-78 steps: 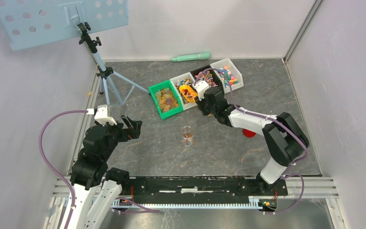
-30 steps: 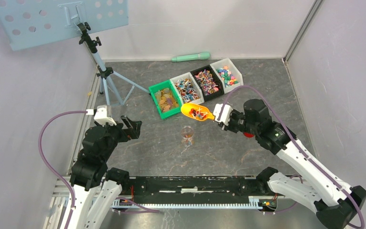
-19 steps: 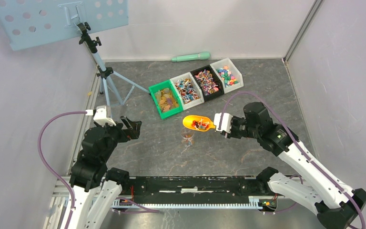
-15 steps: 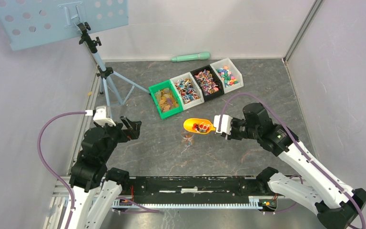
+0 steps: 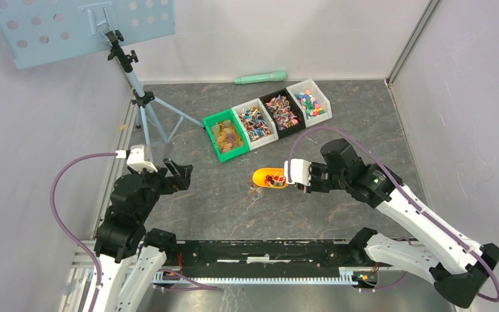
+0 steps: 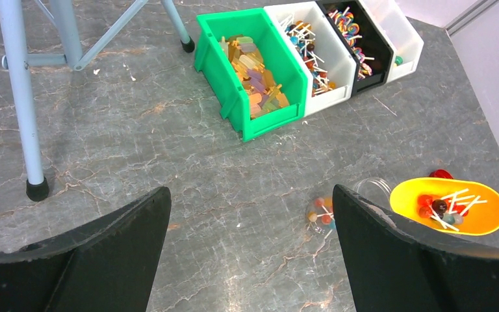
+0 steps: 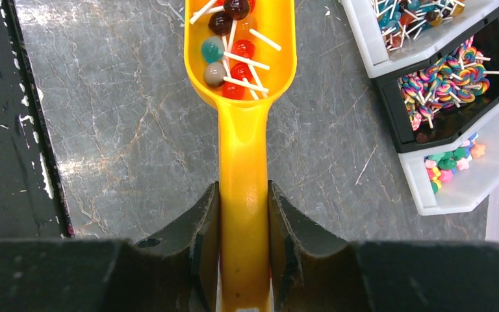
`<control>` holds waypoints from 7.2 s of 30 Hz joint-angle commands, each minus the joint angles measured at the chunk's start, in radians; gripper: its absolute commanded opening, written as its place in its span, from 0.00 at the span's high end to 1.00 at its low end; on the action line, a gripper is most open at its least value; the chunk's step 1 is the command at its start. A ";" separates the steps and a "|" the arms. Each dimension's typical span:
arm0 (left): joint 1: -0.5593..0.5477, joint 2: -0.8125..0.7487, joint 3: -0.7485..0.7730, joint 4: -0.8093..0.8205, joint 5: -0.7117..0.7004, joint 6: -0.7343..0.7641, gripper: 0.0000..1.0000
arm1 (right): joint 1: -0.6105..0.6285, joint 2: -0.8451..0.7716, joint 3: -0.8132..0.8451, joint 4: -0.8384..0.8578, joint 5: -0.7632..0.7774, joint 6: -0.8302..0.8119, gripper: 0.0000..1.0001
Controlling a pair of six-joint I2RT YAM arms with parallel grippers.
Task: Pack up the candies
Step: Place the fake candies in the packing bottle.
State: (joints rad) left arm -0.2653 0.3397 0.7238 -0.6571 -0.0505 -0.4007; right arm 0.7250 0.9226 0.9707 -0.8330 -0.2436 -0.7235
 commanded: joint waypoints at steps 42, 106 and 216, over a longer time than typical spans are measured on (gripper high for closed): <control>-0.003 -0.026 0.011 0.013 -0.005 0.048 0.00 | 0.134 0.119 0.214 -0.158 0.237 0.058 1.00; -0.004 -0.039 0.008 0.016 -0.001 0.049 0.00 | 0.245 0.252 0.343 -0.253 0.374 0.107 1.00; -0.012 -0.037 -0.009 0.041 0.076 0.057 0.00 | 0.319 0.326 0.517 -0.141 0.579 0.390 1.00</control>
State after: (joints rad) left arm -0.2707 0.3099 0.7151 -0.6548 0.0097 -0.3992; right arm 1.0592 1.1976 1.4067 -1.0760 0.2356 -0.4622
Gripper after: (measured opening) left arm 0.994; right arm 0.330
